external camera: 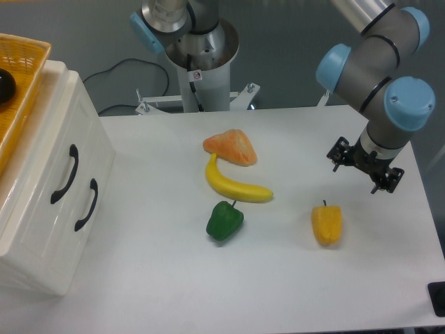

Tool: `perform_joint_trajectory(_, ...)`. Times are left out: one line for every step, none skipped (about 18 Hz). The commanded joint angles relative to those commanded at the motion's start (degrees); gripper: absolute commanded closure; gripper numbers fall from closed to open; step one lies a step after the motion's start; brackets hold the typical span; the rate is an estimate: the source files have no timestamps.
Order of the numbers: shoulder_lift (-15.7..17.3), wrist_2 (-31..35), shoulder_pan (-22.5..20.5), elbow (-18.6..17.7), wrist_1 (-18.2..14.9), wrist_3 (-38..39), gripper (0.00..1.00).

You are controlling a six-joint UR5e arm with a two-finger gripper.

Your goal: Slide the top white drawer open

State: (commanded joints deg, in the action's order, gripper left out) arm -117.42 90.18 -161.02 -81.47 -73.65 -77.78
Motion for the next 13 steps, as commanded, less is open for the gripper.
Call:
perform_joint_trajectory(0.00, 0.00, 0.09, 0.00, 0.09, 0.00, 0.00)
perform_joint_trajectory(0.00, -0.09, 0.26, 0.00, 0.09, 0.00, 0.00)
perform_joint_trajectory(0.09, -0.09, 0.35, 0.00, 0.00, 0.00, 0.00)
perform_joint_trajectory(0.17, -0.26, 0.44, -0.17, 0.00, 0.00, 0.00)
perform_joint_trajectory(0.18, -0.26, 0.53, -0.18, 0.09, 0.00, 0.00)
perform_joint_trajectory(0.18, -0.26, 0.53, -0.18, 0.09, 0.00, 0.00)
perform_joint_trajectory(0.35, -0.35, 0.53, -0.18, 0.09, 0.00, 0.00)
perform_joint_trajectory(0.53, -0.70, 0.70, -0.35, 0.09, 0.00, 0.00)
perform_joint_trajectory(0.53, -0.79, 0.96, -0.61, 0.35, 0.00, 0.00)
perform_joint_trajectory(0.53, -0.70, 1.05, -1.14, 0.53, 0.00, 0.00)
perform_joint_trajectory(0.53, -0.79, 1.32, -1.23, 0.61, 0.00, 0.00)
perform_joint_trajectory(0.53, -0.79, 1.41, -1.23, 0.62, 0.00, 0.00)
perform_joint_trajectory(0.53, -0.79, 1.32, -1.23, 0.62, 0.00, 0.00)
